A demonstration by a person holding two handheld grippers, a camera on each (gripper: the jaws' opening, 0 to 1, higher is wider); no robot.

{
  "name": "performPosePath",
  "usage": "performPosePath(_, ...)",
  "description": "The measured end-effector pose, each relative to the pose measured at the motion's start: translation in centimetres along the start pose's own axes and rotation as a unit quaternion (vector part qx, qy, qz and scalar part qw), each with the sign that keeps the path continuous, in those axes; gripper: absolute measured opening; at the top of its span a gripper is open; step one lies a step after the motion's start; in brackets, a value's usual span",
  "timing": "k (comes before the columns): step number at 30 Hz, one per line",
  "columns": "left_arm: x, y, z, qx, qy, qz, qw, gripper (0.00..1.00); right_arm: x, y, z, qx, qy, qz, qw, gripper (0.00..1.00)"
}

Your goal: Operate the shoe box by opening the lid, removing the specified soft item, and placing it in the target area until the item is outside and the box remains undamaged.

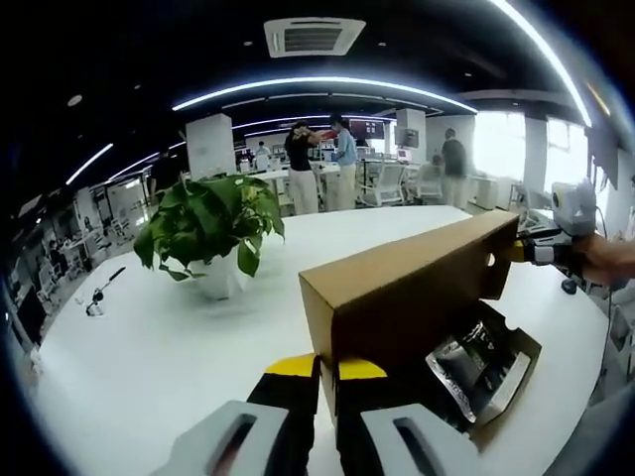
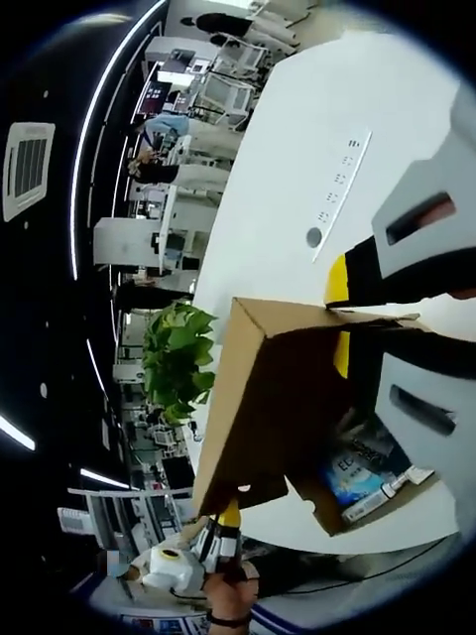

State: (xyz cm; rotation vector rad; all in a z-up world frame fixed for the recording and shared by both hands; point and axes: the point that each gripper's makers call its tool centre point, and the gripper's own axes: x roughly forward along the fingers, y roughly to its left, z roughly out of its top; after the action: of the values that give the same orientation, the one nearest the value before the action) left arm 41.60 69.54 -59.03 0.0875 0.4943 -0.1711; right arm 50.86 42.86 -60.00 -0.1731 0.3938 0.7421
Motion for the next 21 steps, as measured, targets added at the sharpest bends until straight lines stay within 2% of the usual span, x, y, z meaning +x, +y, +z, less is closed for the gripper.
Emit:
performPosePath(13, 1.4, 1.0, 0.3, -0.008, -0.007, 0.000, 0.9999, 0.03, 1.4, -0.7, -0.1, 0.008, 0.007, 0.002, 0.9999, 0.02)
performPosePath(21, 2.8, 1.5, -0.1, -0.013, 0.001, -0.002, 0.9999, 0.03, 2.5, -1.2, -0.4, 0.018, 0.014, 0.003, 0.9997, 0.01)
